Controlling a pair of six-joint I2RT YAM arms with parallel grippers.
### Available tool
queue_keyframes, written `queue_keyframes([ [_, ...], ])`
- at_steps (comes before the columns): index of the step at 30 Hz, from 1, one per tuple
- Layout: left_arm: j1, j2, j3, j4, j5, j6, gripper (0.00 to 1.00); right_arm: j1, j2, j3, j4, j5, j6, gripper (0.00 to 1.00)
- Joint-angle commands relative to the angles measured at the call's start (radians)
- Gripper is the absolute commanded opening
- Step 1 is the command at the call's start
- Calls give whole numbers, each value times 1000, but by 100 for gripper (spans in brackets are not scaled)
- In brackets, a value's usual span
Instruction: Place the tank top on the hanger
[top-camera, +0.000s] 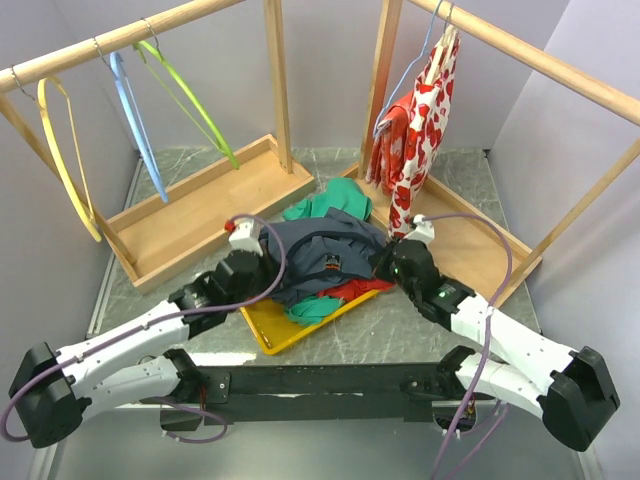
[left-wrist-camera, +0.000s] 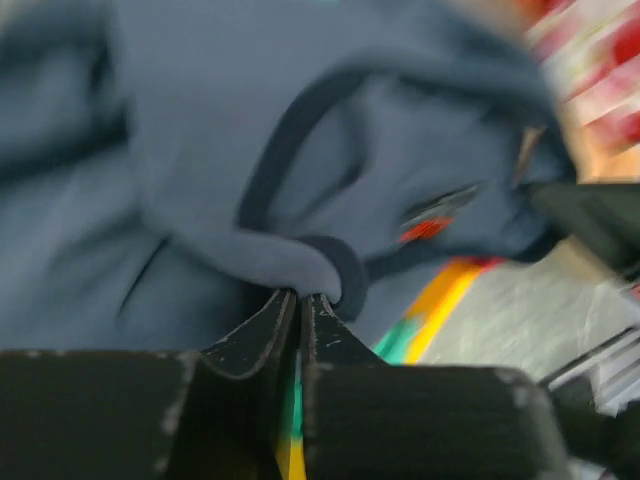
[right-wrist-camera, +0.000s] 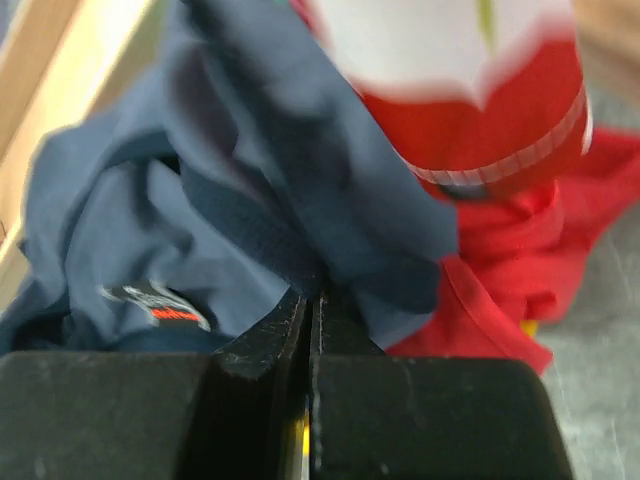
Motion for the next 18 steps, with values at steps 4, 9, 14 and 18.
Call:
queue_keyframes([
  [4,3,-115,-3,-9,58,-82,22,-3,-58,-52,116,2,45,15],
  [9,3,-130,43,-54,130,-12,63,-3,-96,-28,66,19,5,57],
  [14,1,-160,123,-77,281,103,90,-3,-161,-37,46,23,-15,68],
  [18,1,-167,200,-59,395,163,97,-3,-194,-10,12,17,2,70],
])
